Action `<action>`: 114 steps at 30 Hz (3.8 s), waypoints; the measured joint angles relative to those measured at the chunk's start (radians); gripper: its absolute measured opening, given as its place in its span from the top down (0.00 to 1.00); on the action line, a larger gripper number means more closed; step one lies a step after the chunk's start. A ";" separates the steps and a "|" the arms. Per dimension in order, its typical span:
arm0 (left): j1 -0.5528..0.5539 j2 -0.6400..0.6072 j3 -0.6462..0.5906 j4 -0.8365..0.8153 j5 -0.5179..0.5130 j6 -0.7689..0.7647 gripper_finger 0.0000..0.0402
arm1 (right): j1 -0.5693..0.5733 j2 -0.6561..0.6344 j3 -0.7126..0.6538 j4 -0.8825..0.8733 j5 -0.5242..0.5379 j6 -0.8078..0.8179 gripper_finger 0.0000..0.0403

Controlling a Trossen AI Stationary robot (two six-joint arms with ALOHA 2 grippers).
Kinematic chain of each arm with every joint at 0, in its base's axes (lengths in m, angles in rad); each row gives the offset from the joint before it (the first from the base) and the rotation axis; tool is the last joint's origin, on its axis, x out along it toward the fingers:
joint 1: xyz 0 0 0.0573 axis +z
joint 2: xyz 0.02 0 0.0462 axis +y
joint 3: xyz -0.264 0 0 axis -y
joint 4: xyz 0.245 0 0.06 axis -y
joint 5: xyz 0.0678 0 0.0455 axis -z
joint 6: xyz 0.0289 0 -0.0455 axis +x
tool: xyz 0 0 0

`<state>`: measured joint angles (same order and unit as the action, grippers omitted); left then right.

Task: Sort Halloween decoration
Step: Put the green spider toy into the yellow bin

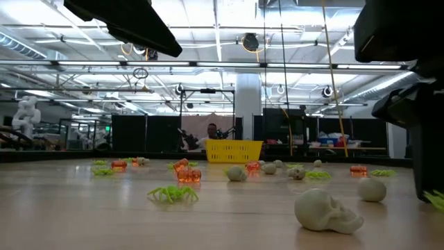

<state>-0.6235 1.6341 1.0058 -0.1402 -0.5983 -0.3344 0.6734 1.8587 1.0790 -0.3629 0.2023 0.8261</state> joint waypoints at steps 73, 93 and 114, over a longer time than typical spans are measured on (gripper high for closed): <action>-0.001 0.000 0.000 0.000 0.000 0.000 0.57 | -0.027 -0.005 0.083 0.324 0.283 -0.347 1.00; -0.051 0.000 0.000 0.025 -0.010 0.000 0.57 | -0.074 -0.048 0.066 0.531 0.352 -0.845 1.00; -0.041 0.000 0.000 0.018 -0.095 0.089 0.57 | -0.176 -0.048 0.066 0.441 0.405 -1.484 1.00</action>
<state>-0.6650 1.6341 1.0058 -0.1226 -0.6932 -0.2451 0.4977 1.8103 1.1454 0.0776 0.6074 -0.6574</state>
